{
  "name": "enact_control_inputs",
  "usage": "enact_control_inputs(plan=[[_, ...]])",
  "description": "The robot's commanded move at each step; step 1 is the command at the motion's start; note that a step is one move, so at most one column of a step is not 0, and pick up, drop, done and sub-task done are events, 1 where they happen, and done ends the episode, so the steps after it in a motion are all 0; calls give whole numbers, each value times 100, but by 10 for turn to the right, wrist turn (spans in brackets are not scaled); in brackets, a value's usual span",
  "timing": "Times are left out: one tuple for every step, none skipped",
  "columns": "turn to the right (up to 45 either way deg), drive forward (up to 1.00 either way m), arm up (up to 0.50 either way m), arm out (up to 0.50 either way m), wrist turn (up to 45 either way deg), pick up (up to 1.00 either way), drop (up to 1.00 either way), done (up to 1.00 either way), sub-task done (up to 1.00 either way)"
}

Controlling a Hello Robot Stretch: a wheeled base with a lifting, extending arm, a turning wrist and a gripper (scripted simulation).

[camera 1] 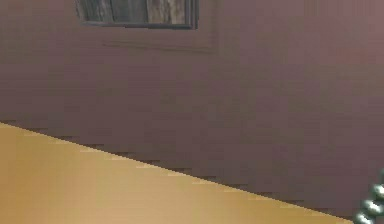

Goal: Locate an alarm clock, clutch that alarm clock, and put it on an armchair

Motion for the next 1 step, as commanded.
enact_control_inputs(plan=[[0,0,0,0,0,0,0,100,0]])
